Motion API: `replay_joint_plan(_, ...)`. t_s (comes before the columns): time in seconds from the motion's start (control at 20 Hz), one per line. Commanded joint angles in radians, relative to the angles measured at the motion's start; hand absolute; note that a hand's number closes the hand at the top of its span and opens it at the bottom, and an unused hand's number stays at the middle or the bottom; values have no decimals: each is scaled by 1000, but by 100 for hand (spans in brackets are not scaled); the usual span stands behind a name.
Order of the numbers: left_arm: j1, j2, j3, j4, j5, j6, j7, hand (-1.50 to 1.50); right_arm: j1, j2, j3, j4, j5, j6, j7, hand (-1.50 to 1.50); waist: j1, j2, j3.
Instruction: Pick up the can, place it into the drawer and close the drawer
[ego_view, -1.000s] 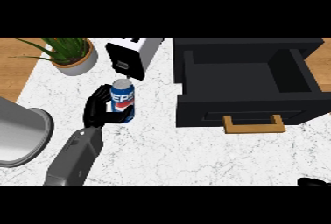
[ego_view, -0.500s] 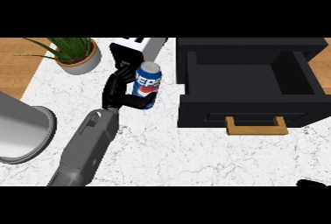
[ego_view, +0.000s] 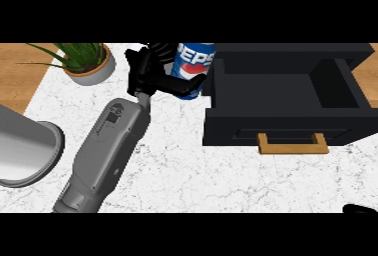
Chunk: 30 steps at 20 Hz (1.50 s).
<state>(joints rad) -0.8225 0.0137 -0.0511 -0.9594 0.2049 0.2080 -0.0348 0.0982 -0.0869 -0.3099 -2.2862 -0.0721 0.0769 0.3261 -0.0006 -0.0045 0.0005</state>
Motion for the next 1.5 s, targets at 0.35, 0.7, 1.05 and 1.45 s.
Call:
replay_joint_plan(0.35,-309,-13,-42,23,-27,132,249,150,-40,-7,3,35,20,-10,-1,-150,-14,6,0)
replay_joint_plan(0.7,-497,-14,-70,233,41,209,221,150,-5,-14,-28,10,-47,25,-13,-150,-36,9,1)
replay_joint_plan(1.05,-645,-14,-109,398,109,222,224,150,-22,0,30,-47,17,-6,40,-150,-46,13,1)
replay_joint_plan(1.45,-730,-14,-192,550,182,244,152,150,-156,-47,4,90,0,-14,19,-150,-71,26,2)
